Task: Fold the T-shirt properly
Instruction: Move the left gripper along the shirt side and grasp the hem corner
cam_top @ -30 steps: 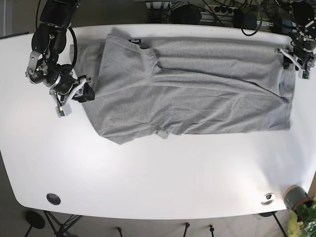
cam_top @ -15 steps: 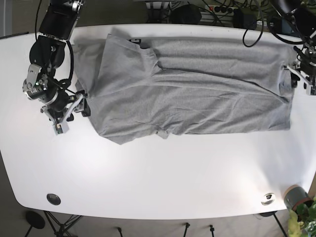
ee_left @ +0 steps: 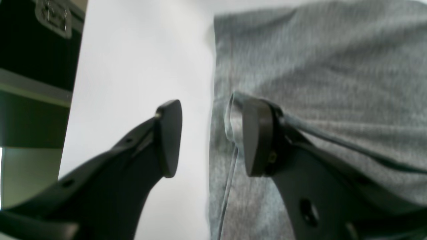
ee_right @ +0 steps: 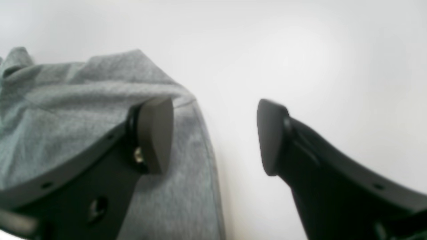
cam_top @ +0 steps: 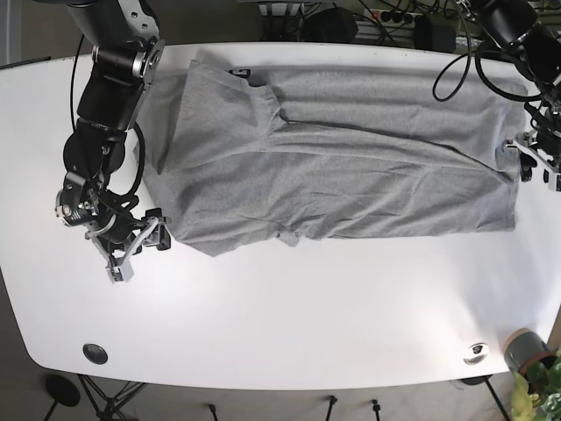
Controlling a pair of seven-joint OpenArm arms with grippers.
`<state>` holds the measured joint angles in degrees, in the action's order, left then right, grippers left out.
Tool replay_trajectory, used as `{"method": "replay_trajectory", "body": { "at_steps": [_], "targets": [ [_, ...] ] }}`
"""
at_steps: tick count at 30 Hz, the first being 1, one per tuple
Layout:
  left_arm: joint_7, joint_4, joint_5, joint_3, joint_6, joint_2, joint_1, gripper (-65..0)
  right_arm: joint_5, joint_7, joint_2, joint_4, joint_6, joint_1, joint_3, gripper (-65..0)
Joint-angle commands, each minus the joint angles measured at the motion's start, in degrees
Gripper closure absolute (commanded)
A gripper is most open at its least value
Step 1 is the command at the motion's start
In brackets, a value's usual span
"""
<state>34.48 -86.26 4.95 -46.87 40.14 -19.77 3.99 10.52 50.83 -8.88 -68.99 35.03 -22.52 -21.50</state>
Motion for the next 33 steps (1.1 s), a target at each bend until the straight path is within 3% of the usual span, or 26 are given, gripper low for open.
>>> {"method": "replay_trajectory", "body": {
  "at_steps": [1, 10, 23, 26, 28, 33],
  "targets": [
    [-0.77, -0.82, 0.46, -0.38, -0.14, -1.37, -0.08, -27.9, 0.77, -4.37, -1.62, 3.54, 0.36, -2.93, 0.09, -37.3],
    [-0.77, -0.64, 0.46, -0.38, -0.14, -1.29, 0.01, -27.6, 1.39, -15.44, -3.20, 17.34, 0.36, -5.92, 8.00, -37.3],
    [-0.77, -0.47, 0.19, 1.03, -0.14, -1.55, -2.19, -27.9, 1.39, -15.88, 0.67, 17.78, 0.36, -1.96, 8.44, -37.1],
    [-0.77, 1.20, -2.01, 2.78, -0.14, -1.99, -5.09, -28.1, 1.04, -15.88, 1.37, 17.78, 0.36, -1.78, 8.44, -36.8],
    [-0.77, 3.67, -3.50, 4.19, -0.14, -2.34, -6.93, -28.1, 1.12, -15.88, 1.46, 17.78, 0.36, -1.61, 8.44, -33.1],
    [-0.77, 10.87, -4.47, 8.06, -0.18, -3.83, -13.44, -30.8, 1.30, -15.97, 1.54, 17.78, 0.18, -1.52, 8.44, -10.6]
  ]
}}
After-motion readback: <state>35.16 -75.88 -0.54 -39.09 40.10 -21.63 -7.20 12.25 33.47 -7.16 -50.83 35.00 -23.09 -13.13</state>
